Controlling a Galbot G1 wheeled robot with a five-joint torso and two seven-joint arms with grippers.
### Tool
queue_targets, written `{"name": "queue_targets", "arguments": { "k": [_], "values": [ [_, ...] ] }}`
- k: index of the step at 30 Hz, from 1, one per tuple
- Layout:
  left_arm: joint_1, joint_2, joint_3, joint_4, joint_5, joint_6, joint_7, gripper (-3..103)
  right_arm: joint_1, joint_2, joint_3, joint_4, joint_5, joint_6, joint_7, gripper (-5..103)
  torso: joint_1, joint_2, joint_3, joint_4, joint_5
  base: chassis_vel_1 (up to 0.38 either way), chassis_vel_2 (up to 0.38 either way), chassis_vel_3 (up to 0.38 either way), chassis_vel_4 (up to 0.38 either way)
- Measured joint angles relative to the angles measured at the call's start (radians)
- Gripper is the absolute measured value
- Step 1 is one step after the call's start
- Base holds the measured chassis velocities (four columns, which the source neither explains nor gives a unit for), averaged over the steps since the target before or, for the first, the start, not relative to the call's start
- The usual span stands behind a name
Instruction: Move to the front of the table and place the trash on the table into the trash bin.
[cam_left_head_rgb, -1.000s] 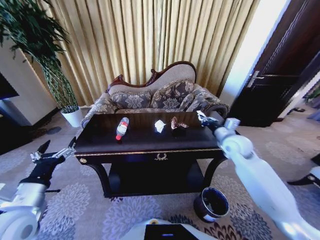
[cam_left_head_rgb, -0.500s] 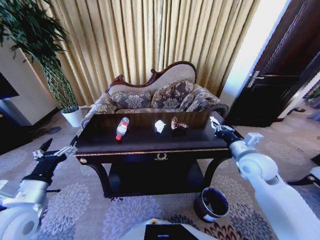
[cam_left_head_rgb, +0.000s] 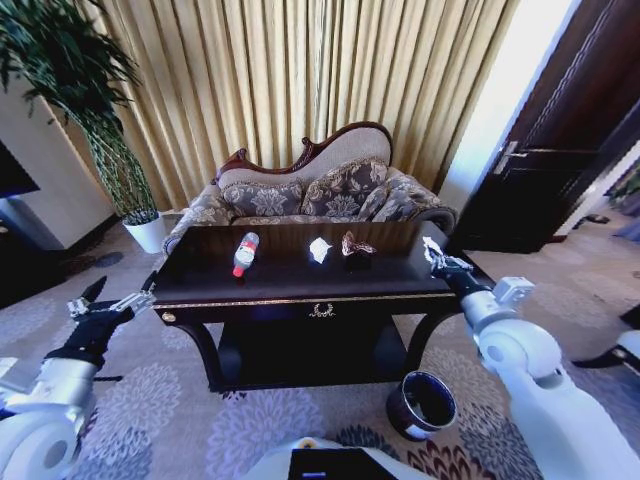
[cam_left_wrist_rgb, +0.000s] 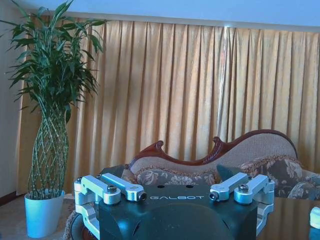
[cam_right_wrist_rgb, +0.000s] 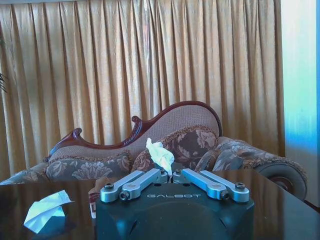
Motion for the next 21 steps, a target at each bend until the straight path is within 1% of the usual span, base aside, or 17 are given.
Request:
{"name": "queue_targets", "arguments": {
  "k": [21],
  "values": [
    [0.011, -0.012, -0.003, -0.014, 0.003, -0.005, 0.001, 100, -0.005, 0.009, -0.012, -0.008, -0.014, 0.017, -0.003, 0, 0.000, 0.000, 0.000, 0.0000, 0.0000, 0.099, -0.099, -0.092, 0.092]
  ]
}}
